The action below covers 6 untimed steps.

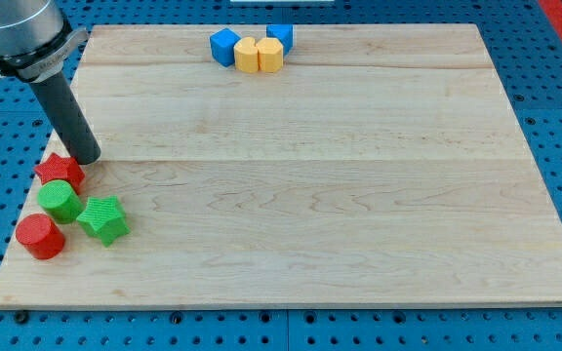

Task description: Move the red circle into the green star

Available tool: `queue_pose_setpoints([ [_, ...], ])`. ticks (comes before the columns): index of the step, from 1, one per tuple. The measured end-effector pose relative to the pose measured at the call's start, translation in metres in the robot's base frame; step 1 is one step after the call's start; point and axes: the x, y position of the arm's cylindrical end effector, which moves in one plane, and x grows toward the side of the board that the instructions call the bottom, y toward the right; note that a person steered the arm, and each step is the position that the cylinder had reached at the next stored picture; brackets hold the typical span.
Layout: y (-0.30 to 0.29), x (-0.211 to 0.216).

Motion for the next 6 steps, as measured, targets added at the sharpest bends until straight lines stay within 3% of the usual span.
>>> queue_pose_setpoints([
  [2,-0.004,0.000],
  [3,-0.004,-0.027],
  [5,-0.073,-0.033],
  [6,-0.073,0.014],
])
